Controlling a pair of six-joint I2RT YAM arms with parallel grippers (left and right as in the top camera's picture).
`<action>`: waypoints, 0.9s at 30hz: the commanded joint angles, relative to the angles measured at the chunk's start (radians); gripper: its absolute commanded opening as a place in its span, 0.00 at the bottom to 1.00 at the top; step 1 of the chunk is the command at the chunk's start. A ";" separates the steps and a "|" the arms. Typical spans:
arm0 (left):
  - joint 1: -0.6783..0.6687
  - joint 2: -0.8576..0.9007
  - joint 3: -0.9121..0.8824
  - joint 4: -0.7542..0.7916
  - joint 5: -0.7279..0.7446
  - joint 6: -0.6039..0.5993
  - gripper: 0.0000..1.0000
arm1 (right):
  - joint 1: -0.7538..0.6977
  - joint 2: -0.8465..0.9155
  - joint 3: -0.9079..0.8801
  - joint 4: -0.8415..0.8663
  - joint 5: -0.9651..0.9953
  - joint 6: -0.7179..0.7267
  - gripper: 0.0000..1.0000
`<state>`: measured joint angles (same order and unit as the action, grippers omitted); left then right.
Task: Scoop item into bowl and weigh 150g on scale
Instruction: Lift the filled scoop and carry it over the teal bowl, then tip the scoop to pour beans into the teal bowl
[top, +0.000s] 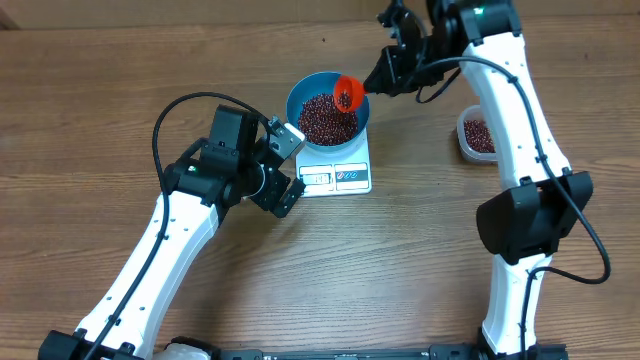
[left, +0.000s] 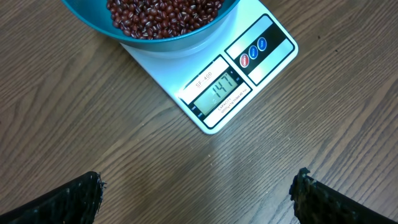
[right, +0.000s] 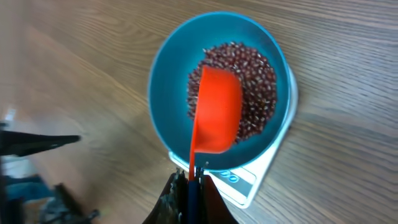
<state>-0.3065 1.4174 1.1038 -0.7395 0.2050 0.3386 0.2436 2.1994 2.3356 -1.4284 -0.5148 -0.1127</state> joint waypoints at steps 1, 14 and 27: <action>0.005 -0.021 -0.003 0.002 0.004 -0.010 1.00 | 0.057 -0.044 0.029 0.006 0.155 0.010 0.04; 0.005 -0.021 -0.003 0.002 0.004 -0.010 1.00 | 0.187 -0.044 0.029 0.060 0.467 0.012 0.04; 0.005 -0.021 -0.003 0.002 0.004 -0.010 1.00 | 0.194 -0.044 0.029 0.080 0.473 0.011 0.04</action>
<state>-0.3065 1.4174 1.1038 -0.7395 0.2050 0.3386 0.4335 2.1990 2.3356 -1.3537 -0.0521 -0.1047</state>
